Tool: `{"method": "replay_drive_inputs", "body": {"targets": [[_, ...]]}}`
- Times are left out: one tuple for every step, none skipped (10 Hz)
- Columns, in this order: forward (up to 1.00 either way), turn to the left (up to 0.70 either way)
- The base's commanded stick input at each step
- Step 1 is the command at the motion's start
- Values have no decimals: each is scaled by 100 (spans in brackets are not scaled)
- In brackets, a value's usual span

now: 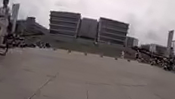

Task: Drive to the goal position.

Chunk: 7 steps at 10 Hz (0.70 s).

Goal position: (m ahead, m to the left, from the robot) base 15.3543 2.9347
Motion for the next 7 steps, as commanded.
{"method": "replay_drive_inputs", "body": {"targets": [[45, 0], [45, 0], [45, 0], [45, 0], [45, 0], [45, 0], [45, 0]]}}
